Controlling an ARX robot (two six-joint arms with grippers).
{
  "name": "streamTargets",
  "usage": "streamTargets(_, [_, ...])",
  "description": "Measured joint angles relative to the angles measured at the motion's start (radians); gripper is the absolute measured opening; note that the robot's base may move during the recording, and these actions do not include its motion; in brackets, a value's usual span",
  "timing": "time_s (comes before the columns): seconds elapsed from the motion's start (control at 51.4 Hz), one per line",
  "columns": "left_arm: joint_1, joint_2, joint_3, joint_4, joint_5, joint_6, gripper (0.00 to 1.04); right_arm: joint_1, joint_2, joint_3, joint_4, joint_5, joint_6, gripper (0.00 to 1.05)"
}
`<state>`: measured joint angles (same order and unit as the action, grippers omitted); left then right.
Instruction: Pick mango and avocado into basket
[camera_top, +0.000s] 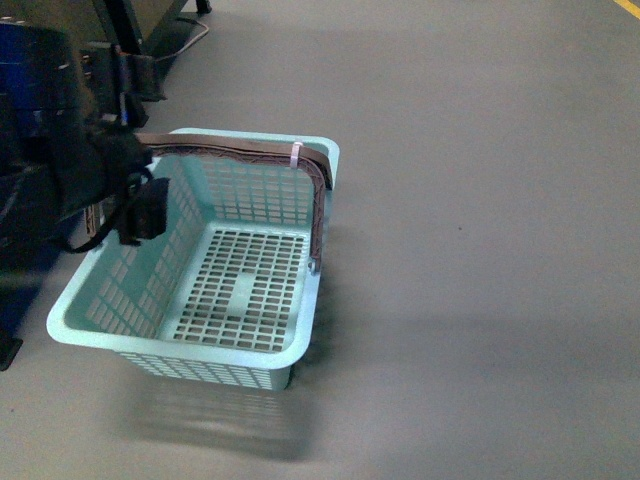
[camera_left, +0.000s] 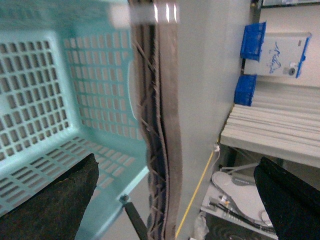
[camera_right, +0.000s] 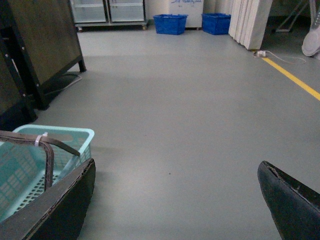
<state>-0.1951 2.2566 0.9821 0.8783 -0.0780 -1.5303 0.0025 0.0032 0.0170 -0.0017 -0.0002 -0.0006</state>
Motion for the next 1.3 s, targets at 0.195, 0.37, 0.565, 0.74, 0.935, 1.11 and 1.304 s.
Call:
streamTargets(0.195, [-0.039,0.124,0.204,-0.039,-0.005,-0.027,0.96,0.0,0.0,0.0,0.0,0.0,0.0,0.96])
streamTargets(0.37, [-0.04,0.177,0.277,-0.047,-0.016,-0.025,0.96,0.0,0.0,0.0,0.0,0.0,0.0,0.96])
streamTargets(0.565, [-0.039,0.202,0.325,-0.055,0.001,-0.002,0.86,0.0,0.0,0.0,0.0,0.0,0.0,0.96])
streamTargets(0.74, [-0.035,0.219,0.341,-0.068,0.003,0.008,0.54,0.0,0.0,0.0,0.0,0.0,0.0,0.96])
streamTargets(0.935, [-0.038,0.182,0.286,-0.061,-0.034,0.029,0.24,0.0,0.0,0.0,0.0,0.0,0.0,0.96])
streamTargets(1.11, [-0.051,0.06,0.181,-0.103,-0.107,0.089,0.18,0.0,0.0,0.0,0.0,0.0,0.0,0.96])
streamTargets(1.304, [-0.08,-0.226,-0.001,-0.15,-0.189,0.201,0.18,0.0,0.0,0.0,0.0,0.0,0.0,0.96])
